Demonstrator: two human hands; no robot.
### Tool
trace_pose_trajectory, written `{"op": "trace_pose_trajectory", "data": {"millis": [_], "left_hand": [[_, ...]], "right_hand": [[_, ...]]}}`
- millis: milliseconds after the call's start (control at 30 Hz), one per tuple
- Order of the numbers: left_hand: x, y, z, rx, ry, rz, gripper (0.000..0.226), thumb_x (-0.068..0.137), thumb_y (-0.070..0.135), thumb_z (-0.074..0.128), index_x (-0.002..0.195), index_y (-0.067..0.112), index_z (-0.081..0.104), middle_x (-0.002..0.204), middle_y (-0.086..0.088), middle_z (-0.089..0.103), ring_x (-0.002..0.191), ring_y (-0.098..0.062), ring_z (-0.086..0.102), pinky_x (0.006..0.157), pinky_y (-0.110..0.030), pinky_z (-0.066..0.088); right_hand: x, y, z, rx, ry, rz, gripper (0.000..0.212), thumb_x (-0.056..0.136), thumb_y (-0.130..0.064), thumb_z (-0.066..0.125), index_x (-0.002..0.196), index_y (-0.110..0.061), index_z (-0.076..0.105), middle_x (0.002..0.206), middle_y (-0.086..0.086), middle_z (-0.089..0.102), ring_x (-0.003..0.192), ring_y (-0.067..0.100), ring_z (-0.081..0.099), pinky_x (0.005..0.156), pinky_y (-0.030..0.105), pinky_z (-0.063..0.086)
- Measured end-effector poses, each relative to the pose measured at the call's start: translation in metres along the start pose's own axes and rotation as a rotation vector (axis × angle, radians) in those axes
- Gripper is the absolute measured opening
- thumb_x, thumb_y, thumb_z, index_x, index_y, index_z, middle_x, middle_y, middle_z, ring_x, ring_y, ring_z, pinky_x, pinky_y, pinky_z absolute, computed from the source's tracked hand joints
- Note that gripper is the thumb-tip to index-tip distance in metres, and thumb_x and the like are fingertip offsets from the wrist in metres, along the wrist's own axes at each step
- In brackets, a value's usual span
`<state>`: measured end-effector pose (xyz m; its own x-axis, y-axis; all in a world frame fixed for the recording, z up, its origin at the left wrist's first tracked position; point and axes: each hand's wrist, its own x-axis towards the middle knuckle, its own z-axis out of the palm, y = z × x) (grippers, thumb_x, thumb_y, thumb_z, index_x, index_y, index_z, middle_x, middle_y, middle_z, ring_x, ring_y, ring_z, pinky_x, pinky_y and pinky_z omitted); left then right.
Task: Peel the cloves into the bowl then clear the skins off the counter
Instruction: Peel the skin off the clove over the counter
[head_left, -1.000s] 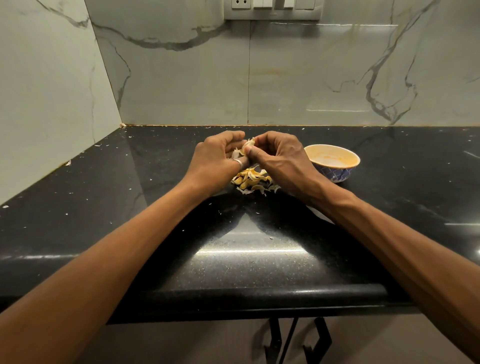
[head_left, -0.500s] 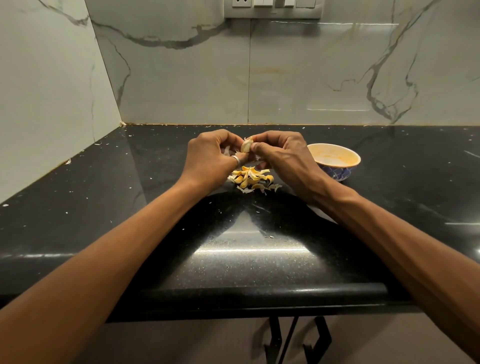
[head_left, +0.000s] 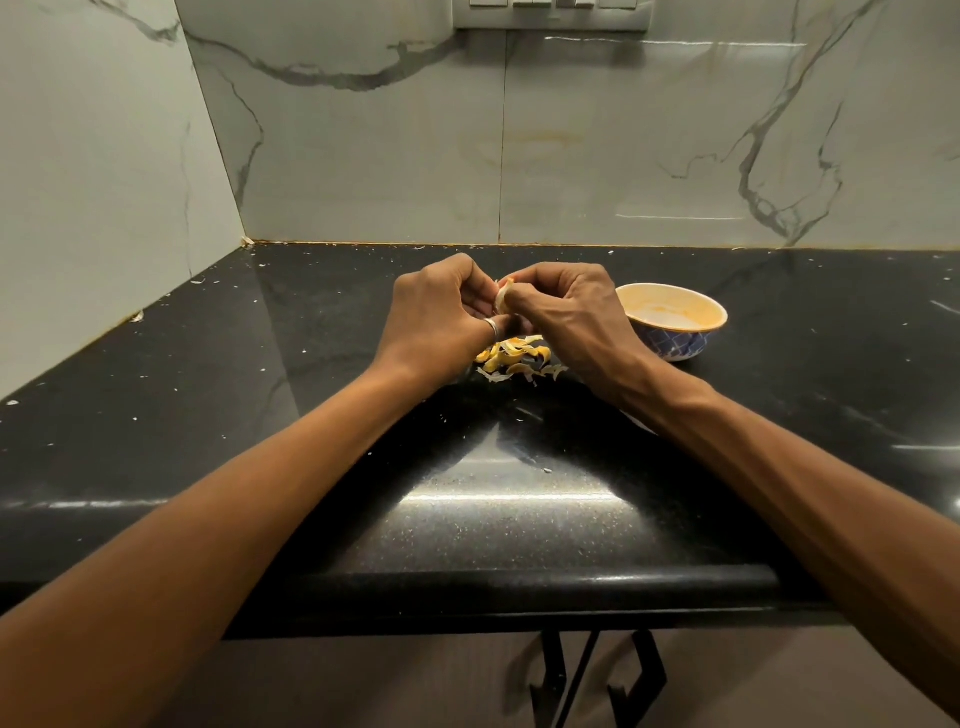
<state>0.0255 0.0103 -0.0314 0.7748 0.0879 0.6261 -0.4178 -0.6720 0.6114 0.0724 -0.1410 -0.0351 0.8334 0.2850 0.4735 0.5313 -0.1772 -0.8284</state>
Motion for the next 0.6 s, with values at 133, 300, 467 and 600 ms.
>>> {"op": "trace_pose_trajectory", "data": {"millis": [133,300,467,600], "left_hand": [[-0.0014,-0.0002,0.002,0.034,0.004,0.045,0.028,0.071,0.025,0.089,0.086,0.014,0.068,0.076,0.004,0.068,0.071,-0.01,0.069,0.069,-0.031,0.06],[-0.0019,-0.0022,0.0042,0.056,0.019,0.073,0.028,0.072,0.025,0.089,0.085,0.01,0.07,0.076,-0.001,0.07,0.069,-0.015,0.068,0.067,-0.042,0.059],[-0.0025,-0.0004,0.0084,0.068,0.016,0.065,0.026,0.071,0.023,0.088,0.082,0.011,0.068,0.075,0.001,0.07,0.066,-0.013,0.066,0.065,-0.04,0.058],[-0.0026,0.0006,0.0089,0.074,-0.007,0.044,0.024,0.07,0.017,0.086,0.084,0.01,0.067,0.075,0.001,0.069,0.065,-0.012,0.064,0.065,-0.037,0.056]], "right_hand": [[-0.0028,-0.0022,0.0002,0.03,-0.002,0.022,0.023,0.077,-0.039,0.068,0.081,-0.018,0.077,0.074,-0.001,0.074,0.071,0.012,0.069,0.077,0.046,0.062],[-0.0036,-0.0028,0.0028,0.049,0.007,0.057,0.038,0.064,-0.049,0.065,0.078,-0.016,0.077,0.074,0.004,0.074,0.071,0.015,0.069,0.079,0.053,0.06],[-0.0044,-0.0023,0.0031,0.025,0.02,0.058,0.034,0.066,-0.052,0.065,0.071,-0.021,0.077,0.072,0.005,0.074,0.071,0.02,0.069,0.077,0.057,0.059],[-0.0063,-0.0041,0.0036,-0.025,0.034,0.07,0.045,0.068,-0.062,0.069,0.074,-0.019,0.077,0.073,0.004,0.075,0.075,0.026,0.073,0.074,0.056,0.059]]}}
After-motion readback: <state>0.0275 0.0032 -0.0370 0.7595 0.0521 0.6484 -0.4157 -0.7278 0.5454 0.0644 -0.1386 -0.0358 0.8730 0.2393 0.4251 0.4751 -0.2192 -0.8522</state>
